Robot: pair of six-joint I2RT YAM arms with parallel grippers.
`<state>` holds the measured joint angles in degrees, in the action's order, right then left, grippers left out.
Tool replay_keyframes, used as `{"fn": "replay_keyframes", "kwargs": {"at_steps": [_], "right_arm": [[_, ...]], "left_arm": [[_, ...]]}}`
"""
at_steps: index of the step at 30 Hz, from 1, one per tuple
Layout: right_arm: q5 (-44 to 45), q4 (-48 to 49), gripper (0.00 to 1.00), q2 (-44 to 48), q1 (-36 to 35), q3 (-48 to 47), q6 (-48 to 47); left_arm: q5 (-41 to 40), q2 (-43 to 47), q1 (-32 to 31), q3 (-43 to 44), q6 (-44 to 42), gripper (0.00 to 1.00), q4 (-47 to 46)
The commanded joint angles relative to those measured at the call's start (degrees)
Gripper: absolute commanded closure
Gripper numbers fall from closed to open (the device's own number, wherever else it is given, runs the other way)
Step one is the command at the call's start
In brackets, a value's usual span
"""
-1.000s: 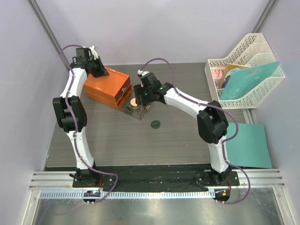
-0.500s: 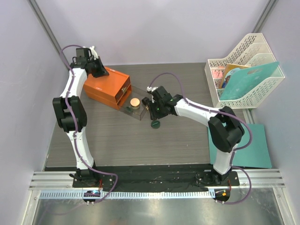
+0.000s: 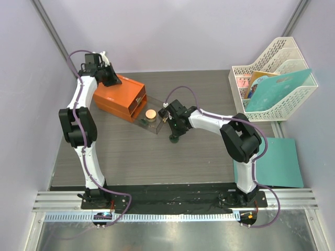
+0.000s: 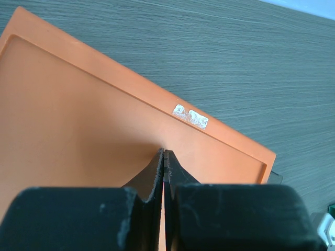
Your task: Organize the makeup
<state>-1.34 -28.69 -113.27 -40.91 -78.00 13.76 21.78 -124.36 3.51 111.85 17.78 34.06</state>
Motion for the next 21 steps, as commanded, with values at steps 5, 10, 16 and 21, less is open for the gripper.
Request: {"fn": "replay_keyframes", "kwargs": {"at_steps": [5, 10, 16, 21], "right_arm": [[4.2, -2.8, 0.99, 0.6, -0.2, 0.5, 1.3], [7.2, -2.5, 0.99, 5.4, 1.0, -2.1, 2.2], [7.2, -2.5, 0.99, 5.9, 1.0, -11.5, 1.4], [5.1, -2.4, 0.99, 2.8, 1.0, -20.3, 1.1]], "left_arm": [[-10.4, -12.3, 0.3, -11.5, -4.9, 1.0, 31.4], [-10.4, -12.4, 0.4, -11.4, -4.9, 1.0, 31.5], [-10.0, -12.5, 0.3, -11.4, -4.8, 1.0, 31.3], [-10.0, -12.6, 0.3, -11.3, -4.9, 1.0, 31.5]]}}
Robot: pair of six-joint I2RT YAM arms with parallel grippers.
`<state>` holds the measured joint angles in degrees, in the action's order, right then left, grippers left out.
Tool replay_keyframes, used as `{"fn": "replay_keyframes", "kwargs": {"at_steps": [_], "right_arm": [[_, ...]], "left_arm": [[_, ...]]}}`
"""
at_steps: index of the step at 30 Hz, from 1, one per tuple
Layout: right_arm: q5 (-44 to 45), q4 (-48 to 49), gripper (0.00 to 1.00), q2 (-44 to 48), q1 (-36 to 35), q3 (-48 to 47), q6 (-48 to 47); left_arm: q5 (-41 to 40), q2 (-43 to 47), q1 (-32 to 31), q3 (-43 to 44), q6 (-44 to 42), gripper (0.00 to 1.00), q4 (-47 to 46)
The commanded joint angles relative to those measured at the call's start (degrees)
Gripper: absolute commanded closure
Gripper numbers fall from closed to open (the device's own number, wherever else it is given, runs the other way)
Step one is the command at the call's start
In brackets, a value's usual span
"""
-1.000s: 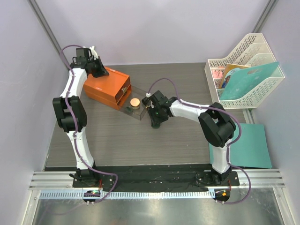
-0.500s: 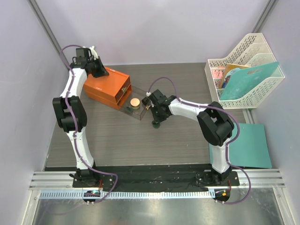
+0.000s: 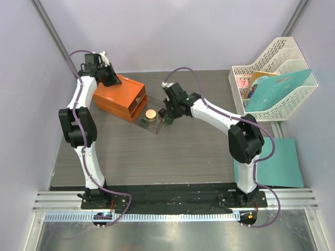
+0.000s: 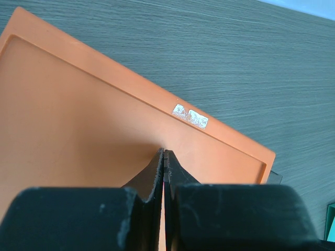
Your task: Organize the makeup
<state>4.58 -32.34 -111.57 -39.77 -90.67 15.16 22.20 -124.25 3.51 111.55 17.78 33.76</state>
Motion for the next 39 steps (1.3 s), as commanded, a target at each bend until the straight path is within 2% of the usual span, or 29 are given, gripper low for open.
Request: {"fn": "replay_keyframes", "kwargs": {"at_steps": [1, 5, 12, 14, 15, 17, 18, 21, 23, 26, 29, 30, 33, 39], "right_arm": [[-1.6, 1.6, 0.99, 0.5, -0.1, -8.7, -0.7], [-6.5, 3.2, 0.99, -2.8, -0.2, -13.5, 0.0], [-8.4, 5.4, 0.98, -10.5, -0.3, -22.0, 2.9], [-9.2, 5.7, 0.82, -14.1, -0.2, -24.6, 3.5], [-9.2, 4.9, 0.62, -15.2, -0.2, -26.2, 3.9], [-8.5, 3.9, 0.5, -16.6, -0.3, -29.3, 4.2], [-8.0, 3.9, 0.39, -16.4, -0.2, -28.9, 4.2], [-5.1, 4.7, 0.28, -13.4, -0.1, -25.9, 3.9], [-2.8, 6.7, 0.27, -11.3, 0.1, -23.0, 3.8], [-3.1, 10.6, 0.28, -5.4, 2.1, -15.1, 7.1], [-6.6, 17.0, 0.37, 1.2, 6.2, -4.7, 14.1], [-9.4, 19.1, 0.49, 2.7, 7.6, 1.1, 15.9], [-14.0, 25.3, 0.99, 7.0, 12.2, 10.3, 21.4], [-20.3, 23.2, 0.99, 3.5, 14.7, 12.6, 23.5]], "left_arm": [[-10.3, -12.7, 0.3, -11.0, -4.9, 1.0, 31.8], [-10.3, -12.7, 0.3, -11.0, -4.9, 1.0, 31.8], [-10.2, -12.7, 0.3, -10.9, -4.9, 1.0, 31.8], [-10.3, -12.7, 0.3, -10.9, -5.0, 1.0, 31.9], [-10.3, -12.8, 0.3, -10.9, -5.0, 1.0, 31.9], [-10.3, -12.8, 0.4, -10.8, -4.9, 1.0, 31.9], [-10.2, -12.8, 0.4, -10.8, -4.9, 1.0, 31.9], [-10.2, -12.9, 0.4, -10.8, -4.9, 1.0, 32.0], [-10.2, -12.8, 0.4, -10.7, -4.9, 1.0, 31.9], [-10.2, -12.9, 0.4, -10.8, -5.0, 1.0, 32.0], [-10.2, -12.9, 0.4, -10.7, -5.0, 1.0, 31.9], [-10.2, -12.9, 0.4, -10.7, -4.9, 1.0, 32.0], [-10.2, -13.0, 0.4, -10.6, -4.9, 1.0, 32.1], [-10.1, -12.9, 0.4, -10.6, -4.9, 1.0, 32.0]]}}
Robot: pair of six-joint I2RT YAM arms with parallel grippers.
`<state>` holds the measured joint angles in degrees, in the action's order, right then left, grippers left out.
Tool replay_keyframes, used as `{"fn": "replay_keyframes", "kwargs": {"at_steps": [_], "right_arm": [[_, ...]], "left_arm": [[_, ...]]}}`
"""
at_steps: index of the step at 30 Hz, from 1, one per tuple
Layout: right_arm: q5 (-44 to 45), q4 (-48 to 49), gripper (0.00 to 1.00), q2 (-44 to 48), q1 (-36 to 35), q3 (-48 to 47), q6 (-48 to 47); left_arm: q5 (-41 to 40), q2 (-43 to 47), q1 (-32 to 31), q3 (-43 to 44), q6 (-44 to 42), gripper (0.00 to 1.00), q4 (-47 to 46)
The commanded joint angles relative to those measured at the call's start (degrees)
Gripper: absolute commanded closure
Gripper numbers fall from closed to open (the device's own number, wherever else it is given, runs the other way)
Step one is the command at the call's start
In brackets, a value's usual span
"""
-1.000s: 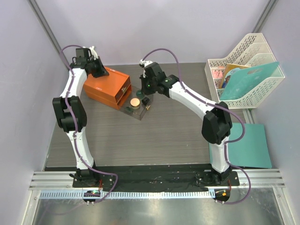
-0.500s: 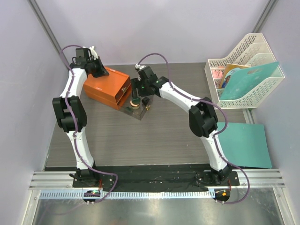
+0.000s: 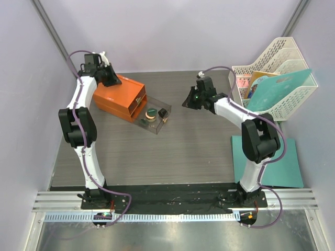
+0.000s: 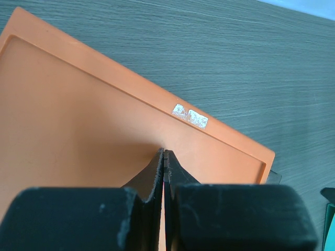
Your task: Organize the makeup
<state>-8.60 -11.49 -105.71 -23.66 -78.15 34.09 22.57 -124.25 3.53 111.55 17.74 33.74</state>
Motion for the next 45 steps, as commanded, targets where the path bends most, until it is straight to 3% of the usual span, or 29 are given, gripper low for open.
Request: {"fn": "replay_keyframes", "kwargs": {"at_steps": [1, 5, 17, 35, 45], "right_arm": [[-9.7, 1.2, 0.99, -3.9, -1.4, -0.4, 5.2], [-16.4, 0.2, 0.99, -11.3, -1.6, -2.7, 9.4], [-18.6, 1.2, 0.99, -16.9, -2.7, -8.8, 9.2], [-20.1, 0.1, 0.99, -33.3, -9.5, -35.8, 10.9], [-21.0, 6.8, 0.99, -42.0, -11.7, -47.5, 19.8]], "left_arm": [[-10.5, -13.0, 0.3, -10.6, -4.9, 1.0, 32.0], [-10.4, -13.0, 0.3, -10.6, -5.1, 1.0, 32.1], [-10.6, -13.0, 0.2, -10.6, -5.0, 1.0, 32.1], [-10.4, -13.0, 0.3, -10.6, -5.0, 1.0, 32.1], [-10.4, -13.0, 0.4, -10.6, -5.0, 1.0, 32.1]]}}
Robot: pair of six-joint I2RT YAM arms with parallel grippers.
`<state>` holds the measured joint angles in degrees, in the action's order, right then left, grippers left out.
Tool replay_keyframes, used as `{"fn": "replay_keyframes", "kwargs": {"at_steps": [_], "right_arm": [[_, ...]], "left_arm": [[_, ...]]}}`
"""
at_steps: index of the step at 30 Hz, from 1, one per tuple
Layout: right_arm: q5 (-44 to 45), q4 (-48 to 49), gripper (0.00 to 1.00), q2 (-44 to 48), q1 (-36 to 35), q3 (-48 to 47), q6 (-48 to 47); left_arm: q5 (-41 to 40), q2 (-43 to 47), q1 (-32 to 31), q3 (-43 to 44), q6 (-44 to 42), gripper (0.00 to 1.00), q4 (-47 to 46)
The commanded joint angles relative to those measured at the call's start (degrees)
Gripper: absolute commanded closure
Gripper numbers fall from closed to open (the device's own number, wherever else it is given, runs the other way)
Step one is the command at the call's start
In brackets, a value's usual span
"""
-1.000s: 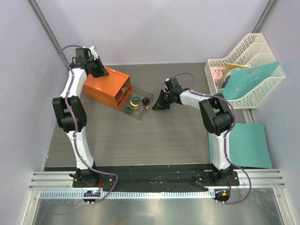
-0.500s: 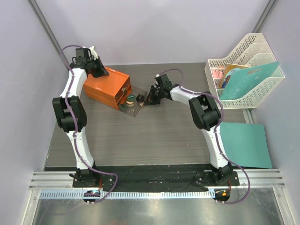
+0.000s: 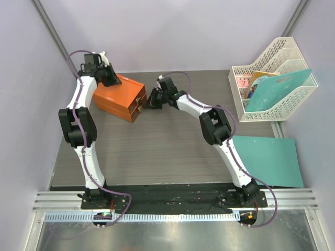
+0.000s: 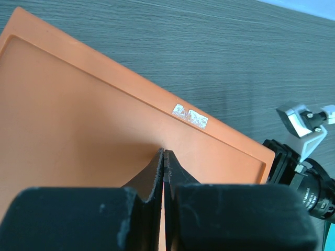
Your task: Organize the makeup
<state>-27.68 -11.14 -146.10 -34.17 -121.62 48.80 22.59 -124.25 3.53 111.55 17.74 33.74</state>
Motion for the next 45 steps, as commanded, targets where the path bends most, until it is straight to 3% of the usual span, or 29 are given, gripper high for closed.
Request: {"fn": "replay_keyframes", "kwargs": {"at_steps": [1, 9, 18, 23, 25, 29, 32, 33, 37, 45], "right_arm": [[-1.9, 7.4, 0.99, -1.6, -1.4, -3.9, 5.8], [-1.4, 7.7, 0.99, 0.2, -1.8, -3.1, 1.9], [9.8, 2.6, 0.99, 22.0, 0.4, 17.8, -13.1], [16.6, -0.5, 0.92, 30.3, 0.9, 25.0, -19.3], [18.4, -1.5, 0.87, 33.3, 1.0, 26.6, -20.9], [24.4, -4.8, 0.67, 38.0, 0.9, 28.5, -25.4], [27.4, -6.8, 0.56, 42.1, 1.0, 30.3, -27.9], [30.7, -7.4, 0.52, 43.1, 1.0, 30.8, -28.9], [35.7, -9.6, 0.35, 48.7, 0.9, 34.7, -31.3], [40.9, -12.3, 0.1, 61.0, 1.7, 45.8, -32.2]], "left_arm": [[-10.5, -13.0, 0.3, -10.6, -5.0, 1.0, 32.1], [-10.5, -13.1, 0.2, -10.4, -5.0, 1.0, 32.4], [-10.3, -7.6, 0.3, -9.0, -5.4, 1.0, 30.4], [-10.3, -2.1, 0.3, -1.1, -4.6, 0.94, 29.4], [-9.7, 0.8, 0.3, 2.9, -4.5, 0.84, 28.8], [-7.2, 6.5, 0.3, 6.4, -3.9, 0.63, 25.2], [-3.8, 12.5, 0.2, 4.9, -2.7, 0.4, 19.5], [-3.3, 14.0, 0.2, 3.4, -2.4, 0.27, 18.3], [-0.4, 20.0, -0.4, -0.3, -2.4, 0.01, 14.3], [0.8, 28.5, -1.9, -13.7, -6.0, 0.0, 12.1]]}}
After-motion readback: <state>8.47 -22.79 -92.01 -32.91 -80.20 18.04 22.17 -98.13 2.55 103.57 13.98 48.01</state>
